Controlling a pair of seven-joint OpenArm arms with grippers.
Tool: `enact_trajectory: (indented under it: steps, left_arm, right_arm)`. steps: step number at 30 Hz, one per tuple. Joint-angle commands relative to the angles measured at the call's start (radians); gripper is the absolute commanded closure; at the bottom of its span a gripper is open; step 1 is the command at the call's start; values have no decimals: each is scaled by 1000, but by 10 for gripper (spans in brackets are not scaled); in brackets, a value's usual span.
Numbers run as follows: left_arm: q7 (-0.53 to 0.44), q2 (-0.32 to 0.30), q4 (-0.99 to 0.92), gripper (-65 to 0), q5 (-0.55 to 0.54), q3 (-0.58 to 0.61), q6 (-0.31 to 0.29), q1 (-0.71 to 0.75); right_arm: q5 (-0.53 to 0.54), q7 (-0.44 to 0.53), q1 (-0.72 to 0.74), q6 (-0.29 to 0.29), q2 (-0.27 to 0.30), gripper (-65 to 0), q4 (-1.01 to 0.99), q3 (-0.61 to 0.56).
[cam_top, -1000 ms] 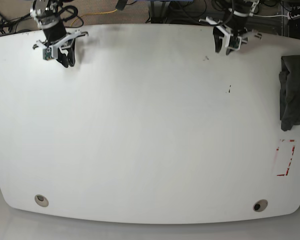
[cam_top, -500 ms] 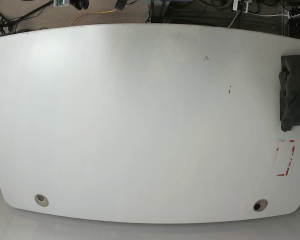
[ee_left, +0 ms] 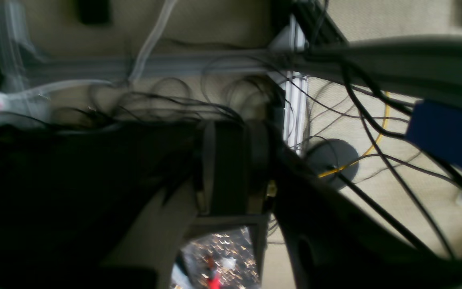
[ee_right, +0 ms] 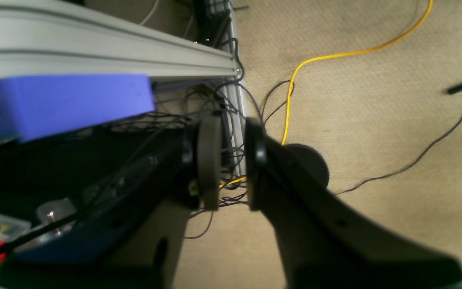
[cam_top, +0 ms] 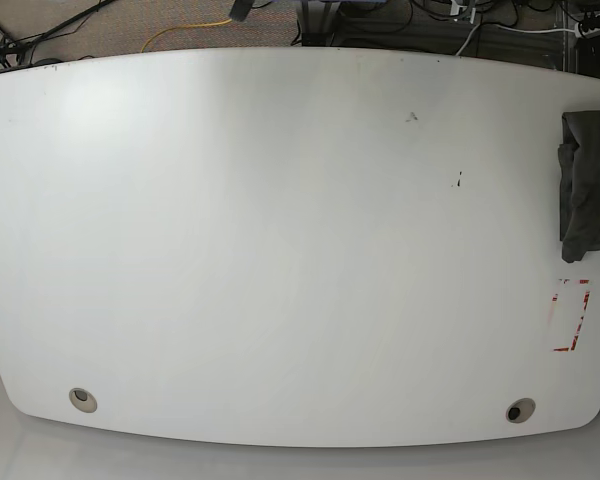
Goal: Fold the T-shirt properly
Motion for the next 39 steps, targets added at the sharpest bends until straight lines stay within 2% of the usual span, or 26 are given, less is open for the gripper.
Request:
enact_trajectory:
  steps: [1,5,11,16,23,26,37,39]
  left_arm:
    - [-5,-20,-120,-107,-3,16,-4,-61]
    - [-23,-33,-323,-104,-7,80,-4,-146]
    - [-126,-30,-589,-104,-4,145,-2,-293]
    - [-133,-28,-792,-104,-4,148,91,-433]
    - [-75,-25,-879,-104,-6,257,136,-548]
    - [-72,-14,-890,-104,-7,255,163,-557]
    - [-77,-8,-886,-107,-10,254,168,-555]
    - [-77,-3,-887,-107,-10,257,200,-554]
  right_arm:
    - [-33,9,53,-21,24,-101,-92,2]
    - [-81,9,161,-37,51,-101,-224,4]
    - [-126,-6,280,-55,76,-106,-369,5]
    - [-159,-51,375,-121,123,-108,-474,2]
    - [-222,-52,490,-127,154,-108,-611,2]
    - [-257,-52,520,-127,152,-108,-640,2]
    - [-322,-49,523,-127,136,-108,-646,2]
    - [-320,-48,523,-127,137,-108,-646,2]
